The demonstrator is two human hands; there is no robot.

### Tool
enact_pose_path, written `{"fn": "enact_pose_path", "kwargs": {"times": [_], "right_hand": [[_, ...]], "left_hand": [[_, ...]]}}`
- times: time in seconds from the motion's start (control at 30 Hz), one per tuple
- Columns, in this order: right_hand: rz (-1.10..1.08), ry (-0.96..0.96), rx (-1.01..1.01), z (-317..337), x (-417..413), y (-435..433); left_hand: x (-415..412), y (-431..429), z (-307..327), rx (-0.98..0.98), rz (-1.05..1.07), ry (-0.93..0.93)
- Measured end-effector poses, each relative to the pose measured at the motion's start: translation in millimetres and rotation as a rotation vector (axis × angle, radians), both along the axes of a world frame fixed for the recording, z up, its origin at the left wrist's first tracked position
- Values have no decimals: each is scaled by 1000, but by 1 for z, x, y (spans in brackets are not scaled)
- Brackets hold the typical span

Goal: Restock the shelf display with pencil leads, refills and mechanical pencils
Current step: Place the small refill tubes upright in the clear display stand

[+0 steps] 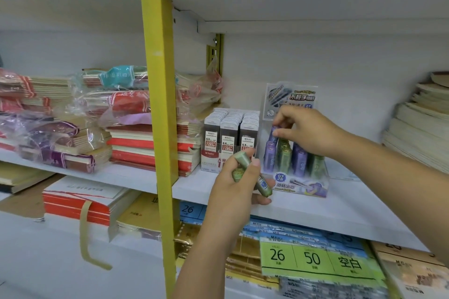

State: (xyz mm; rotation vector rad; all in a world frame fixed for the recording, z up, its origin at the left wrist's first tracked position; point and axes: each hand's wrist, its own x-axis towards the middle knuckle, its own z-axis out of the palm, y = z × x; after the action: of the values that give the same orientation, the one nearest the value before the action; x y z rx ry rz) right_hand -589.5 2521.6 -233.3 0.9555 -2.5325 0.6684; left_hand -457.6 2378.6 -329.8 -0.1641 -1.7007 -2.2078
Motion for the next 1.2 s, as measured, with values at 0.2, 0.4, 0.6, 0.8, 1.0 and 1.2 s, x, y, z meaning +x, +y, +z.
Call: {"fn": "enact_pose_path", "kwargs": {"times": [0.2, 0.4, 0.6, 0.8, 1.0, 1.2], "right_hand": [[14, 24, 9, 0, -2, -1], [33, -48, 120, -5, -5, -1], [-17, 54, 84, -2, 13, 3], [141, -36, -344, -37, 94, 10], [182, -366, -682, -58, 102, 8], [169, -391, -850, -45, 89, 23]], "left_hand": [[-2, -2, -1, 0, 100, -18], [-2, -6, 1, 4, 248, -34], [3, -11, 3, 66, 260, -31], [6, -8, 10, 274, 144, -29], [9, 1, 8, 218, -2, -7], [4, 3, 3, 6, 50, -4]]}}
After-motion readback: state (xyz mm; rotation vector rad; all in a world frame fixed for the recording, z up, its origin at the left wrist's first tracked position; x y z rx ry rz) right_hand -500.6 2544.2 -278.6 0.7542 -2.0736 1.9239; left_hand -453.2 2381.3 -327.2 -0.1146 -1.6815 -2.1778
